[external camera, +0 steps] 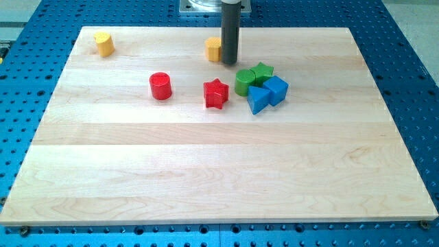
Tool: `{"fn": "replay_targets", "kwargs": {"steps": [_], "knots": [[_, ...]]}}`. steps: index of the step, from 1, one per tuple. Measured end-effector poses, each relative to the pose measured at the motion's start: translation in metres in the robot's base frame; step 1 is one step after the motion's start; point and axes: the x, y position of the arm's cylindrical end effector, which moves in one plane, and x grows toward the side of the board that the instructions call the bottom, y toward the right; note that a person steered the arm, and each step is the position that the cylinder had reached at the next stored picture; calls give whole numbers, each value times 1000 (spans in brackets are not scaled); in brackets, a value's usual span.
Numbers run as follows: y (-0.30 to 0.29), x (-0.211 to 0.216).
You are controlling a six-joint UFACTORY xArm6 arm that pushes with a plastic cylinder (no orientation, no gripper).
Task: Move the red star to the bottom right side of the red circle
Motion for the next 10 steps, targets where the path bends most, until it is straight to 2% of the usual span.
{"fn": "replay_targets", "kwargs": {"steps": [2,4,6,7,8,9,10], "knots": [[2,0],[34,0],[34,35],[0,68],[-61,131],[-48,194],[-88,238]]}}
